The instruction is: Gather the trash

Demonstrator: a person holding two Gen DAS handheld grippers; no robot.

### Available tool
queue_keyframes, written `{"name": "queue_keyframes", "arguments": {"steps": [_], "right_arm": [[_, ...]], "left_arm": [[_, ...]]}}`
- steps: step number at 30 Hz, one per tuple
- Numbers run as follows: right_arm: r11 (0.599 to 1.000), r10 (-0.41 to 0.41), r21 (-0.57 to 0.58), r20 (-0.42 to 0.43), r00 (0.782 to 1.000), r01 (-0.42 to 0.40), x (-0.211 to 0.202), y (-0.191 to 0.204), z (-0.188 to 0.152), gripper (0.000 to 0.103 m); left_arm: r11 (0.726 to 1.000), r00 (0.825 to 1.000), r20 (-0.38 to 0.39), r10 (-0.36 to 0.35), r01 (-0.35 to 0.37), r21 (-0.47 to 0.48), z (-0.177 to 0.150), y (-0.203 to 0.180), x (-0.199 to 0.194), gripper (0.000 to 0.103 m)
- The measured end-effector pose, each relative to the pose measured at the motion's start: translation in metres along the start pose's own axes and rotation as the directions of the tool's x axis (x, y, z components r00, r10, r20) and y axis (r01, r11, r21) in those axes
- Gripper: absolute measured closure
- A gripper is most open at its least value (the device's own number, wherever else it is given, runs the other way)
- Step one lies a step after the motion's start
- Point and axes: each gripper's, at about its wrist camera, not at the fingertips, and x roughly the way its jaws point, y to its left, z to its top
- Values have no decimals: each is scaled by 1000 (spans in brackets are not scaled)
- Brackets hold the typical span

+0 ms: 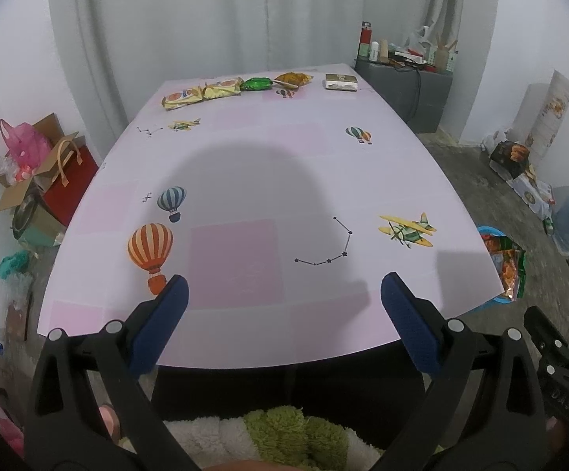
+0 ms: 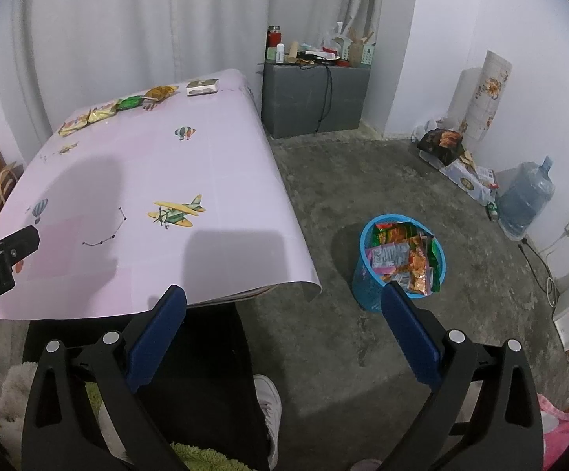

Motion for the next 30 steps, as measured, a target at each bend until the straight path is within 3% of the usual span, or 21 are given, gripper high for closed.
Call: {"name": "queue_keyframes", "arguments": {"steps": [30], "right_arm": [[1000,1,-2,3,1000,-1,0,0,-1,6]], "left_arm": [[1000,1000,-5,7,-7,-8,-1,3,-1,9]]}}
